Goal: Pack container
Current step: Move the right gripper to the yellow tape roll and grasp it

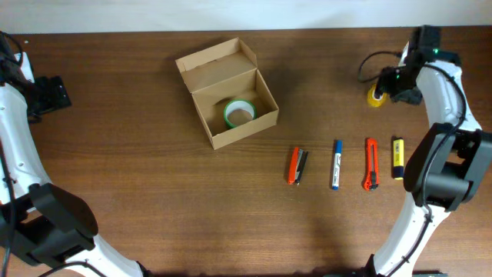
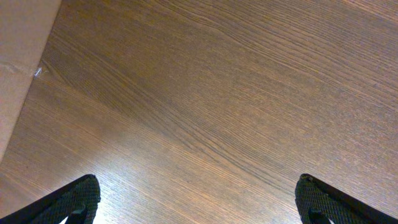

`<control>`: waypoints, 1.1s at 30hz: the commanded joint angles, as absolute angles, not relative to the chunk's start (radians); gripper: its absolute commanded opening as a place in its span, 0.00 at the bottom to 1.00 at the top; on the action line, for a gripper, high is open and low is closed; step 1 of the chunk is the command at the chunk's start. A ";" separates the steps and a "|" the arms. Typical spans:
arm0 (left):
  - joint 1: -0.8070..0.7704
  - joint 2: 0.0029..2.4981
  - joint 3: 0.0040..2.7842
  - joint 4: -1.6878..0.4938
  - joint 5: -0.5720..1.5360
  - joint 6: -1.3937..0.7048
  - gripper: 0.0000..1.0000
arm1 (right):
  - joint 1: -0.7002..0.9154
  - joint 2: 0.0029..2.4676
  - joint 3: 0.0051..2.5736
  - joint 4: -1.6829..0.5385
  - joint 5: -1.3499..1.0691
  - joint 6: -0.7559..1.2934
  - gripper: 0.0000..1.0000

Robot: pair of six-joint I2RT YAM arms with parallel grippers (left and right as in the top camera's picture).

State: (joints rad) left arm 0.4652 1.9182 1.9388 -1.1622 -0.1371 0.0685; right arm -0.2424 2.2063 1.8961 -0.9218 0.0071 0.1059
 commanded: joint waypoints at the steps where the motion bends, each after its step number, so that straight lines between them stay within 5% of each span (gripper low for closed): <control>1: 0.466 1.911 1.929 -1.162 -0.127 0.088 1.00 | -0.244 2.213 1.964 -0.907 -0.015 0.120 0.67; 33: 0.466 1.911 1.929 -1.163 -0.127 0.088 1.00 | -0.271 2.365 1.994 -0.893 0.064 0.084 0.66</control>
